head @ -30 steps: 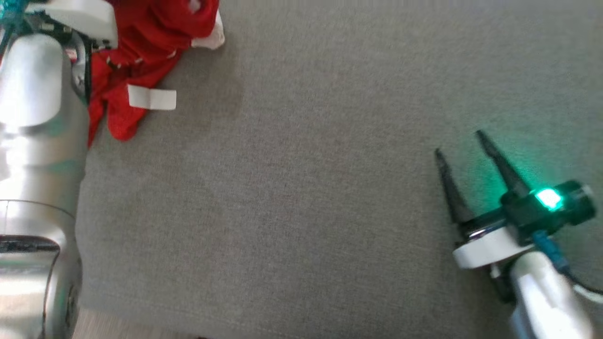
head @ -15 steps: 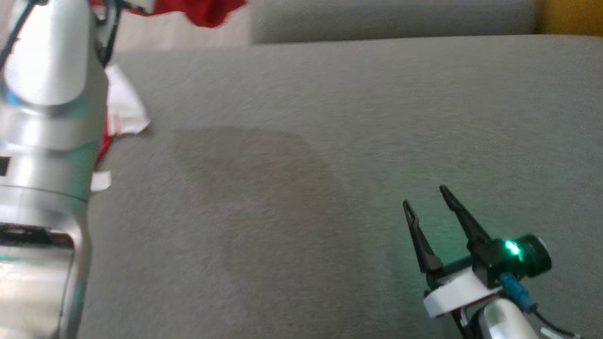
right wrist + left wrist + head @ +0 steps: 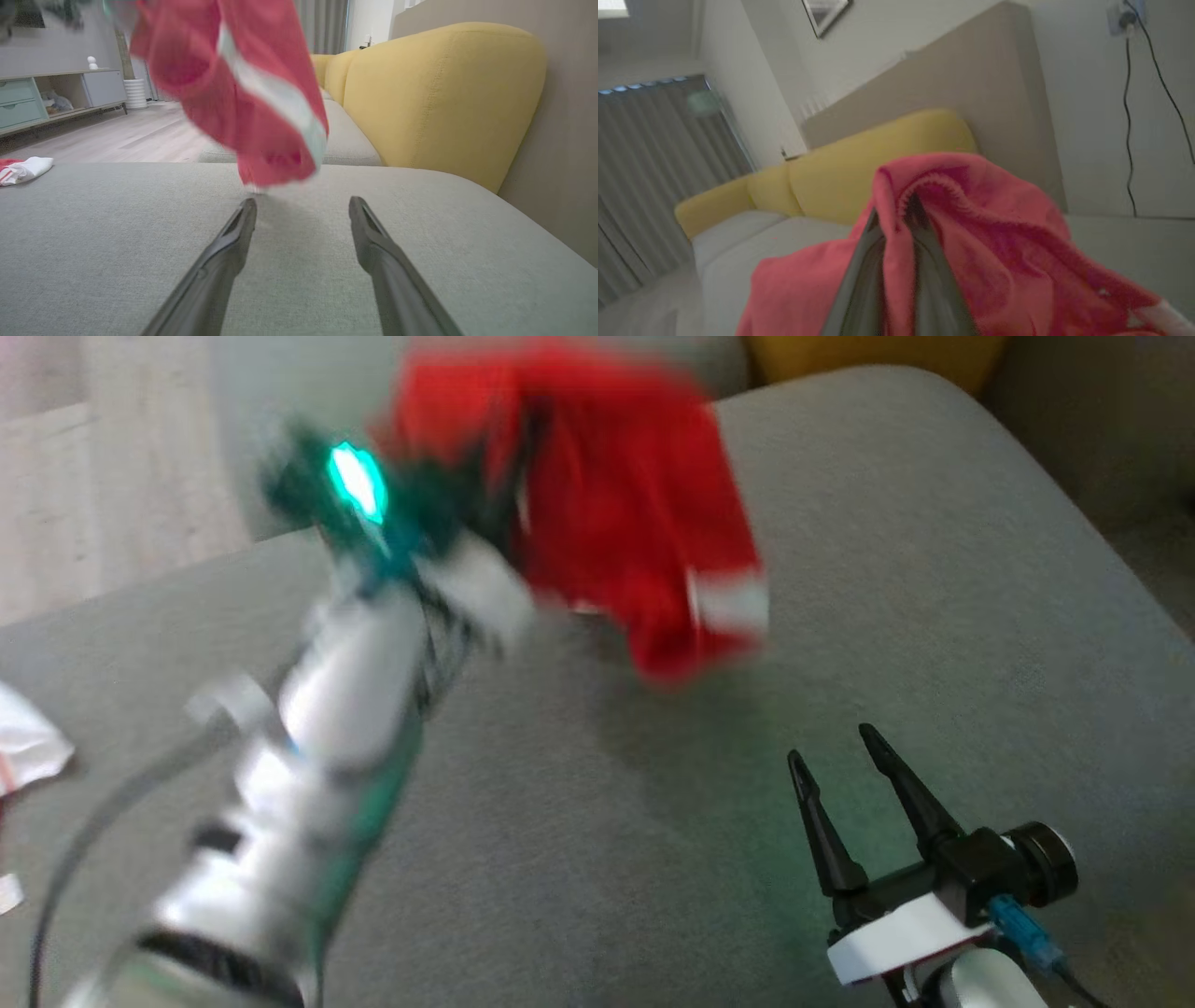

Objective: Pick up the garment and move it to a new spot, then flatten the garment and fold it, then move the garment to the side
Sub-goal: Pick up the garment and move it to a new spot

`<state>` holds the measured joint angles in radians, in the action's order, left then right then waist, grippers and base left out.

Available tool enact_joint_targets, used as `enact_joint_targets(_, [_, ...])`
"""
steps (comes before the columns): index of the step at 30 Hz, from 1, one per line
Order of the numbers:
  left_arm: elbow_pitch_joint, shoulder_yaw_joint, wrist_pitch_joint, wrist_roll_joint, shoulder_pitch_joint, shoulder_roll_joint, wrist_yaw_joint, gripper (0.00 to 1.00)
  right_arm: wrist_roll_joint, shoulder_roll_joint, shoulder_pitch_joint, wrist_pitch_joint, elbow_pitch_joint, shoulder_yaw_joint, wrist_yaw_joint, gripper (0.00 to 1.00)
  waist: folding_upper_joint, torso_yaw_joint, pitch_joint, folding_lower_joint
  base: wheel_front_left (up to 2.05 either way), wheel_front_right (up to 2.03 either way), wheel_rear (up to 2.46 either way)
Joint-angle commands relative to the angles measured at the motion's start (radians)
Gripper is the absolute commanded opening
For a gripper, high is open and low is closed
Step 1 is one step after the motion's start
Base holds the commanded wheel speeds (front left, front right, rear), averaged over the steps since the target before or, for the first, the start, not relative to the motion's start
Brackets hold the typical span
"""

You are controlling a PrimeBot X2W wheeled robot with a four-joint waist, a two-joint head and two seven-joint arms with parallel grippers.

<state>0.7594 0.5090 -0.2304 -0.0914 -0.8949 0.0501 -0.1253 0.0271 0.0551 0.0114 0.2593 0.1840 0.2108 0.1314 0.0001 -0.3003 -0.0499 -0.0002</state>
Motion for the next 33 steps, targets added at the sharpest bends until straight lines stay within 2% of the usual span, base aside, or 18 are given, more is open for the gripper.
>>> enact_joint_targets(1, [-0.003,-0.006,-0.009,-0.001,0.006,0.031,-0.004,0.0,-0.006,-0.005,-0.04,0.002,-0.036,0.027,-0.001,1.0,-0.0001,-0.035,-0.037,0.0002,0.0,0.0,0.0])
enact_joint_targets(3, [0.056,0.036,-0.02,0.013,0.073,0.03,-0.004,0.0,-0.011,-0.005,-0.051,0.002,-0.034,0.035,-0.001,1.0,-0.0001,-0.043,-0.06,0.0002,0.0,0.0,0.0])
enact_joint_targets(4, [0.085,0.05,-0.025,0.025,0.102,0.033,0.005,0.25,-0.013,-0.005,-0.057,0.002,-0.03,0.042,-0.001,1.0,-0.0001,-0.045,-0.07,0.0002,0.0,0.0,0.0])
enact_joint_targets(5, [0.111,0.058,-0.028,0.034,0.128,0.034,0.024,1.0,-0.014,-0.005,-0.062,0.002,-0.025,0.049,-0.001,1.0,-0.0001,-0.046,-0.079,0.0002,0.0,0.0,0.0])
enact_joint_targets(7, [0.104,0.059,-0.03,0.038,0.174,0.031,0.063,1.0,-0.019,-0.005,-0.07,0.002,-0.02,0.053,-0.001,1.0,-0.0001,-0.04,-0.093,0.0002,0.0,0.0,0.0])
enact_joint_targets(10, [-0.028,0.031,-0.031,0.01,0.268,0.02,0.118,1.0,-0.027,-0.005,-0.064,0.002,-0.018,0.034,-0.001,1.0,-0.0001,-0.001,-0.097,0.0002,0.0,0.0,0.0])
enact_joint_targets(17, [-0.325,-0.051,-0.031,-0.049,0.547,0.004,0.253,1.0,-0.053,-0.005,-0.004,0.002,-0.012,-0.038,-0.001,1.0,-0.0001,0.144,-0.011,0.0002,0.0,0.0,0.0])
enact_joint_targets(19, [-0.388,-0.082,-0.031,-0.066,0.626,0.002,0.279,1.0,-0.054,-0.005,0.016,0.002,-0.013,-0.06,-0.001,1.0,-0.0001,0.185,0.017,0.0002,0.0,0.0,0.0])
enact_joint_targets(25, [-0.473,-0.13,-0.031,-0.075,0.785,0.001,0.267,1.0,-0.047,-0.005,0.042,0.002,-0.005,-0.086,-0.001,1.0,-0.0001,0.271,0.054,0.0002,0.0,0.0,0.0])
enact_joint_targets(28, [-0.509,-0.153,-0.031,-0.06,0.816,0.001,0.274,1.0,-0.048,-0.005,0.044,0.002,-0.005,-0.093,-0.001,1.0,-0.0001,0.285,0.055,0.0002,0.0,0.0,0.0])
enact_joint_targets(33, [-0.657,-0.211,-0.031,-0.057,0.889,0.0,0.293,1.0,-0.049,-0.005,0.045,0.002,-0.011,-0.103,-0.001,1.0,-0.0001,0.299,0.059,0.0002,0.0,0.0,0.0])
